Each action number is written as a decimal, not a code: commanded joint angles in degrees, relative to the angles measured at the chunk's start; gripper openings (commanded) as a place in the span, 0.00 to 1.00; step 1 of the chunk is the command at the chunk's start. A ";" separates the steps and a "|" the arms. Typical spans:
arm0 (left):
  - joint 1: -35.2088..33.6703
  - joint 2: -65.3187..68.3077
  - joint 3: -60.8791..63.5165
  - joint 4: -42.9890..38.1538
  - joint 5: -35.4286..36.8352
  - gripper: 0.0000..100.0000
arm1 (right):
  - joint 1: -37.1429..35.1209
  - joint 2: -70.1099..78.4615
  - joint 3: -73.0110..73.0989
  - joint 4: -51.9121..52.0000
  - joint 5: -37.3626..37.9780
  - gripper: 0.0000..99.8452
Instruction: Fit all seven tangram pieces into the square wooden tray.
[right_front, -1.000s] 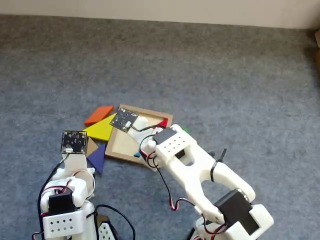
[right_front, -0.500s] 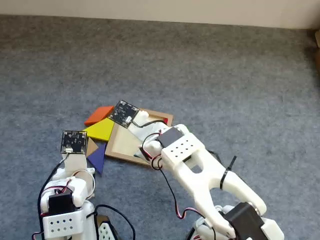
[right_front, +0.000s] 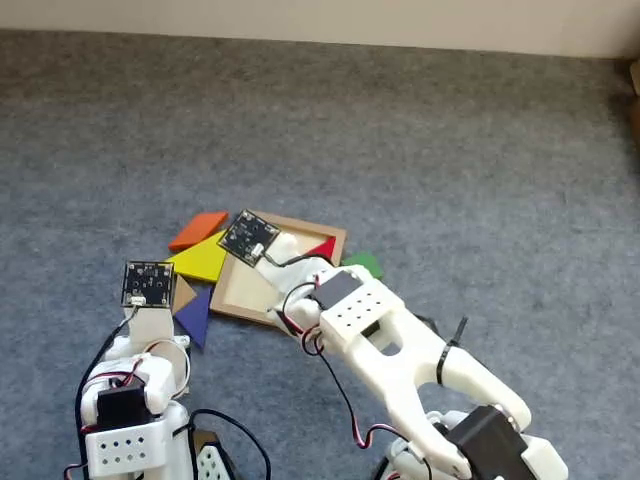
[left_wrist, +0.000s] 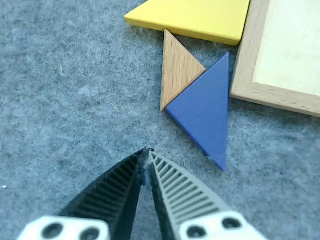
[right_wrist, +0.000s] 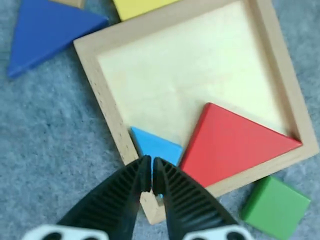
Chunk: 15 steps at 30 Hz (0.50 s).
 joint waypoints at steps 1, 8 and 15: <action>-1.10 -3.38 1.10 0.18 0.26 0.01 | -0.48 -0.66 -0.40 -1.01 -0.62 0.02; -1.10 -3.38 1.10 0.18 0.26 0.01 | -0.13 10.77 -6.55 2.95 -0.70 0.02; -1.10 -3.38 1.10 0.18 0.26 0.01 | 2.15 11.65 -9.10 9.89 -0.62 0.02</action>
